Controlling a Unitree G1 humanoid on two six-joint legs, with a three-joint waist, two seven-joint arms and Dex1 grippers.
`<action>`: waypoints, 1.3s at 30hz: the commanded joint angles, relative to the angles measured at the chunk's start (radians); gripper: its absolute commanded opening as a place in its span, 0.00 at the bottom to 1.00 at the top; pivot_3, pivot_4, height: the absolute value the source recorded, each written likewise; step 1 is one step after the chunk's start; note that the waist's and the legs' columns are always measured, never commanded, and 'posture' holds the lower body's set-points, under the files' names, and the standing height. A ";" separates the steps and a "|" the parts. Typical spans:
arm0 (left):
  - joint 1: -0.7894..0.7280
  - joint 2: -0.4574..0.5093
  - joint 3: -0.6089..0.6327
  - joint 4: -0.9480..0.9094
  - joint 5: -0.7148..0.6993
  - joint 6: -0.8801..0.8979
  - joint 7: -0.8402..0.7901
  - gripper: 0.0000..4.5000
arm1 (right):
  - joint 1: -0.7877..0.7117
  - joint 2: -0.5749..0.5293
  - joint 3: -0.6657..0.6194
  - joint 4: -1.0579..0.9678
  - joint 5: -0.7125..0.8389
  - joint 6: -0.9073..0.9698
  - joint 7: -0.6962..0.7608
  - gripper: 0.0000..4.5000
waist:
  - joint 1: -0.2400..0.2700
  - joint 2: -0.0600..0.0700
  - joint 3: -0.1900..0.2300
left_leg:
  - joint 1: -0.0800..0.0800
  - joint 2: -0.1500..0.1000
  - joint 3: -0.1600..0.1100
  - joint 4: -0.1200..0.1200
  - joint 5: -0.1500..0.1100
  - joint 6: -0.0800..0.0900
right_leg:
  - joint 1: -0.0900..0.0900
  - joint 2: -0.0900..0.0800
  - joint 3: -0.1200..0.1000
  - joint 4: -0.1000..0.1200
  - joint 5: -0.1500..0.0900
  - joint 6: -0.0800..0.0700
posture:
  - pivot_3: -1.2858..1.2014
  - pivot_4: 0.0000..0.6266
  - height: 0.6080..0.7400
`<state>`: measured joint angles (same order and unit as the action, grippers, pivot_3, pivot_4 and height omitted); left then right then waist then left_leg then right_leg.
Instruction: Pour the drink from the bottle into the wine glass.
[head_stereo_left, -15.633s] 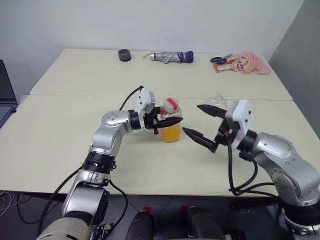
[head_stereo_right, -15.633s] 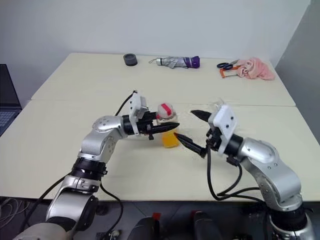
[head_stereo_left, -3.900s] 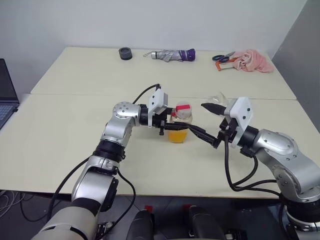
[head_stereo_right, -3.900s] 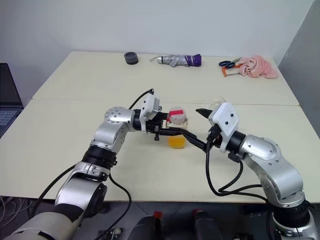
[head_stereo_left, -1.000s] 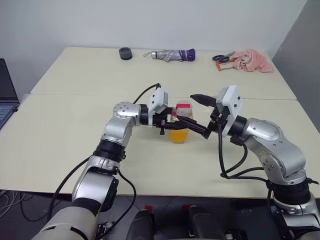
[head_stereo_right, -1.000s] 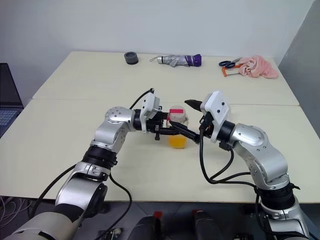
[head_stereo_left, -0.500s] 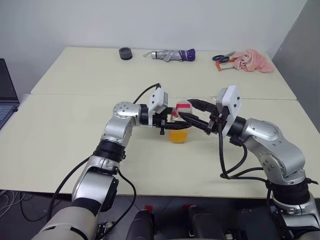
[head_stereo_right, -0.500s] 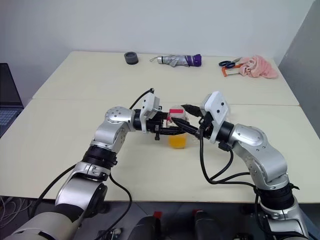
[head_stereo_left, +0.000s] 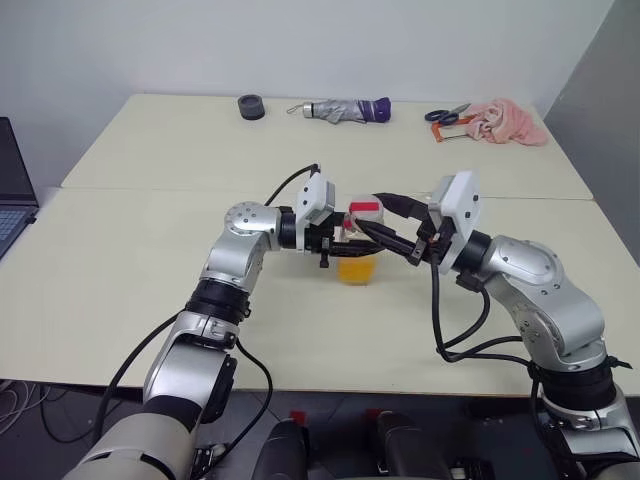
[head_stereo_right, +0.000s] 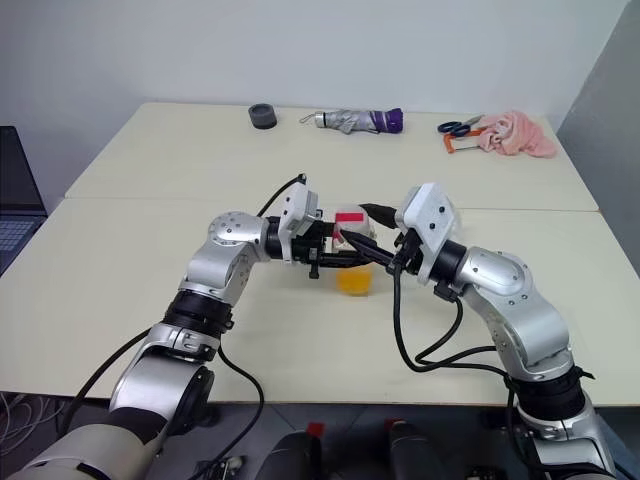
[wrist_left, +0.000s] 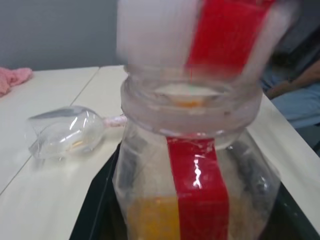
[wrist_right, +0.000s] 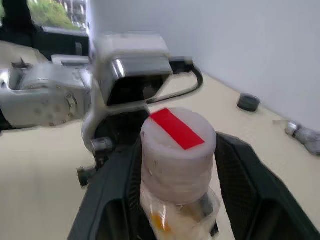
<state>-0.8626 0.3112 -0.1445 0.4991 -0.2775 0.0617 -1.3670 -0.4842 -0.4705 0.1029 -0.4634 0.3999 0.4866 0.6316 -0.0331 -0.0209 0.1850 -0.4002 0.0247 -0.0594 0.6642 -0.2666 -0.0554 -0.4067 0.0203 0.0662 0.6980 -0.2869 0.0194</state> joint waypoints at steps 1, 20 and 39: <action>-0.013 0.001 0.012 -0.052 -0.022 -0.005 -0.008 0.39 | 0.005 0.025 -0.040 -0.027 0.023 -0.027 -0.015 0.37 | 0.000 0.000 0.000 | 0.000 0.000 0.000 0.000 0.000 0.000 | 0.000 0.000 0.000 0.000 0.000 0.000 | 0.52 0.24 1.00; 0.018 0.005 0.043 -0.097 -0.043 0.028 0.035 0.39 | 0.526 -0.089 -0.462 0.045 0.052 -0.042 -0.067 0.35 | 0.004 0.000 0.000 | 0.000 -0.002 0.000 -0.001 0.000 0.000 | 0.001 -0.002 0.000 -0.001 0.000 0.000 | 0.52 0.24 1.00; 0.036 0.028 0.097 -0.110 -0.059 0.045 0.128 0.39 | 0.604 -0.137 -0.344 0.032 0.022 -0.060 0.012 0.35 | -0.015 0.001 0.000 | 0.003 0.001 0.003 0.000 0.000 0.000 | 0.001 0.002 0.004 0.000 0.000 0.001 | 0.52 0.24 1.00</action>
<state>-0.8186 0.3341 -0.0804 0.4329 -0.3079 0.1082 -1.2594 0.1207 -0.5917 -0.2455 -0.3827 0.4148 0.4257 0.6262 -0.0479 -0.0203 0.1847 -0.3975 0.0258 -0.0561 0.6641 -0.2665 -0.0555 -0.4054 0.0227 0.0705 0.6982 -0.2870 0.0202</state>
